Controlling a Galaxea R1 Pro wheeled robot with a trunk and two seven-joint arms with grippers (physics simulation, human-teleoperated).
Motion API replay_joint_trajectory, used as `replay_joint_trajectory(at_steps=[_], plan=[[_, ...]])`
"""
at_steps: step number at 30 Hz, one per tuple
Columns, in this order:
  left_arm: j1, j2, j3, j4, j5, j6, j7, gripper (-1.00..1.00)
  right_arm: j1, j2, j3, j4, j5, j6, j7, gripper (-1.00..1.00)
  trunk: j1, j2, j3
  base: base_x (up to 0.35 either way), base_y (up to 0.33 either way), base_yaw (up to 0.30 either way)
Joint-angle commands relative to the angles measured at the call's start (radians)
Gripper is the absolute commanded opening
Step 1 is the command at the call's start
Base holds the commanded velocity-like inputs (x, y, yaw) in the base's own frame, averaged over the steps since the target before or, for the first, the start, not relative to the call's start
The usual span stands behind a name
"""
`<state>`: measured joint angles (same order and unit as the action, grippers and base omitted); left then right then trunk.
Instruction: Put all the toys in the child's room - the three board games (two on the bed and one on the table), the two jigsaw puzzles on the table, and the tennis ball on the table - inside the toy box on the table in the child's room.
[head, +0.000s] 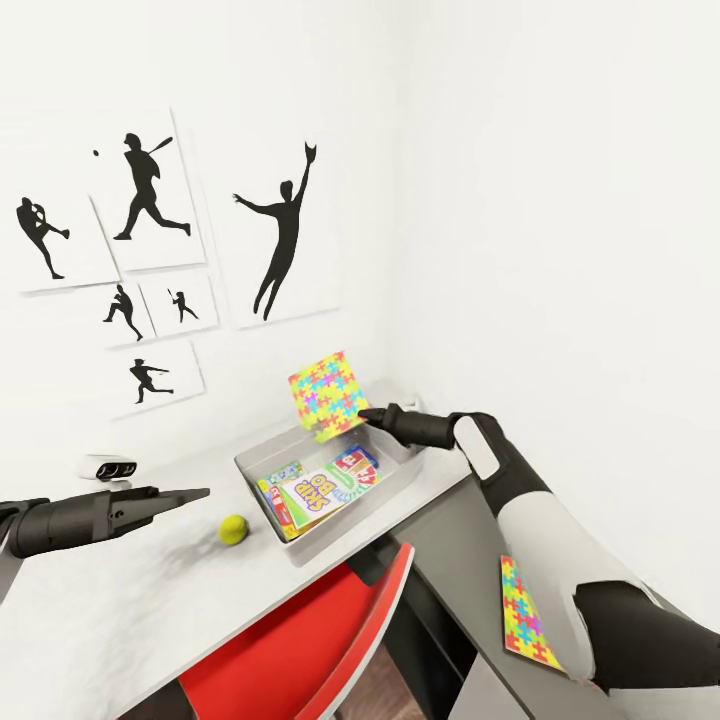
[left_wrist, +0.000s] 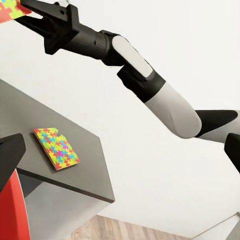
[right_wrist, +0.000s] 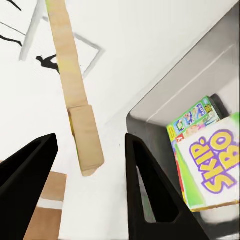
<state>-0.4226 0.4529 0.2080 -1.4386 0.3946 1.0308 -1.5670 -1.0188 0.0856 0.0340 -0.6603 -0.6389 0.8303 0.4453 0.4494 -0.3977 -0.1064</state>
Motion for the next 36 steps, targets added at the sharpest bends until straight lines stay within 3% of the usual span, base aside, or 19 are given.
replay_joint_trajectory(at_steps=[1, 8, 12, 22, 36], plan=[[-0.001, 0.000, 0.000, 0.000, 0.000, 0.010, -0.004, 1.00, -0.010, 0.006, -0.002, 0.009, -0.001, 0.002, -0.037, -1.00, 0.001, -0.002, -0.002, 0.000, 0.000, 0.000], [-0.001, 0.001, 0.000, 0.000, 0.000, 0.011, -0.004, 1.00, -0.023, 0.033, -0.014, 0.023, -0.026, -0.008, -0.214, -1.00, 0.001, -0.002, -0.002, 0.000, 0.000, 0.000], [-0.001, 0.001, 0.001, 0.000, -0.001, 0.011, -0.004, 1.00, -0.022, 0.042, -0.016, 0.026, -0.031, -0.026, -0.264, -1.00, 0.001, -0.002, -0.002, 0.000, 0.000, 0.000], [-0.001, 0.000, 0.000, 0.001, 0.000, 0.010, -0.004, 1.00, -0.020, 0.045, -0.009, 0.028, -0.033, -0.031, -0.285, -1.00, 0.001, -0.002, -0.004, 0.000, 0.000, 0.000], [-0.001, 0.001, 0.001, 0.002, -0.001, 0.010, -0.004, 1.00, -0.020, 0.049, -0.015, 0.031, -0.035, -0.026, -0.328, -1.00, 0.001, -0.002, -0.024, 0.000, 0.000, 0.000]])
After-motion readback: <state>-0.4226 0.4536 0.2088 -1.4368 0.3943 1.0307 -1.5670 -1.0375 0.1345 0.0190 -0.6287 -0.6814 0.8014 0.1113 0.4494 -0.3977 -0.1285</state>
